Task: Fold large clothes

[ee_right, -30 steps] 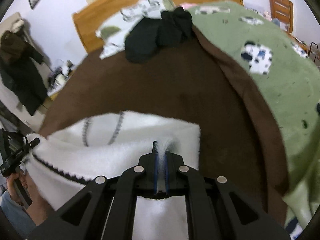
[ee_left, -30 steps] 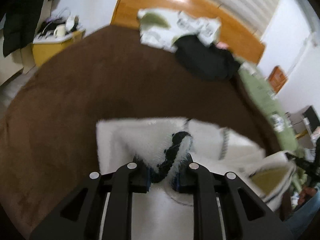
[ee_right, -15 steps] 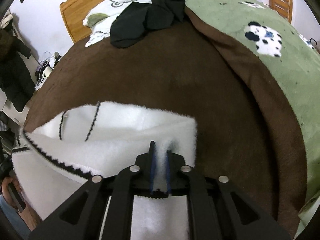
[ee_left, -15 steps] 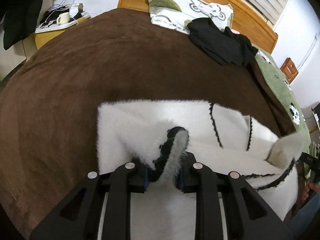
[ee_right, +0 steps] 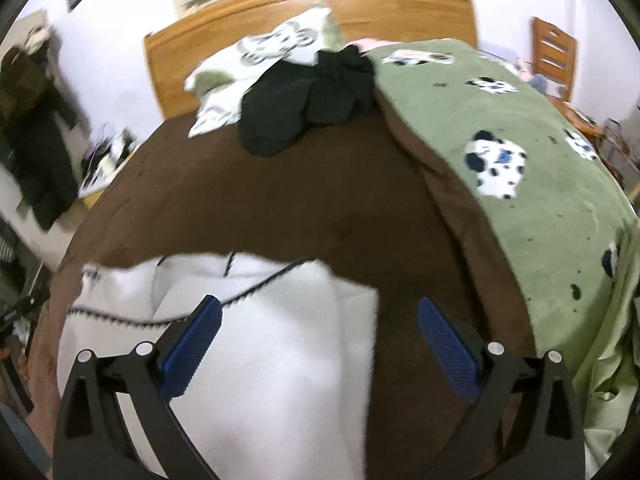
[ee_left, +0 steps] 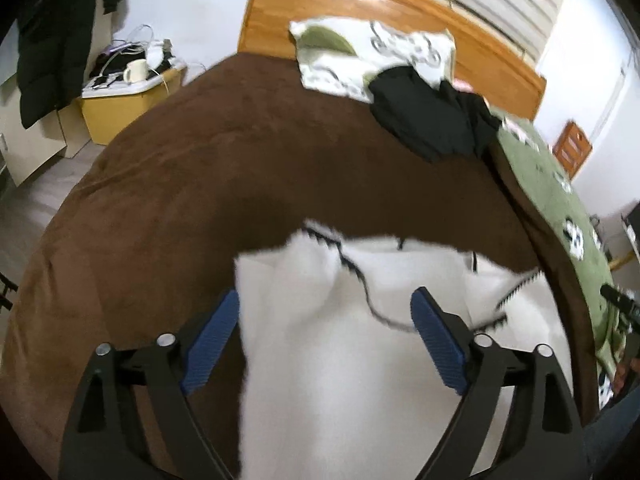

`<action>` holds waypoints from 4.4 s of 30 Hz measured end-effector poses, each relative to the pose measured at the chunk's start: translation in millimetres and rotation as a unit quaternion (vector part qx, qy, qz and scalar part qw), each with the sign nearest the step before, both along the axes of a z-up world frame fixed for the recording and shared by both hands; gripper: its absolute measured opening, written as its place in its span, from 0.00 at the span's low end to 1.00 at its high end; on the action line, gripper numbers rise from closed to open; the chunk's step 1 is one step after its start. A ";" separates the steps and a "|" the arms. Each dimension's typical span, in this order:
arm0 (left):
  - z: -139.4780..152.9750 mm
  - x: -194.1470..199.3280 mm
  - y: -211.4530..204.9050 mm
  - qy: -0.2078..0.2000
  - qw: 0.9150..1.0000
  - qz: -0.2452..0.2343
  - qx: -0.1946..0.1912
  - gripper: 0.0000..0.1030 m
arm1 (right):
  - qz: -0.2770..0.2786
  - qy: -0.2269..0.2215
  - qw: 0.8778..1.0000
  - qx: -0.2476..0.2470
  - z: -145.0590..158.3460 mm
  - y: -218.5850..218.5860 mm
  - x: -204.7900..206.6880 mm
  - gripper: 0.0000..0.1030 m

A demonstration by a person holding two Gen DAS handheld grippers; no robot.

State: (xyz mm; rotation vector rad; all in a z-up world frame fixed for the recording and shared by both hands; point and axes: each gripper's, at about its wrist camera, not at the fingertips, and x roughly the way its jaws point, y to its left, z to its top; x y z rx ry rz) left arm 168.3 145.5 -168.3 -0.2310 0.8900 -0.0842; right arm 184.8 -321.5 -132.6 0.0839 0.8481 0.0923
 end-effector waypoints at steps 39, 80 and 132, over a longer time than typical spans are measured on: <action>-104.2 46.9 -53.5 0.041 0.996 -0.022 0.072 0.94 | -0.078 0.123 0.986 -0.077 -138.8 18.9 60.1 0.95; -110.0 18.9 -44.3 0.071 0.992 -0.005 0.100 0.95 | -0.025 0.136 0.989 -0.058 -133.2 58.7 0.5 0.95; -106.3 0.8 -131.7 0.072 0.991 -0.095 0.062 0.90 | -0.174 0.123 0.919 0.332 -126.8 -46.5 -153.1 0.94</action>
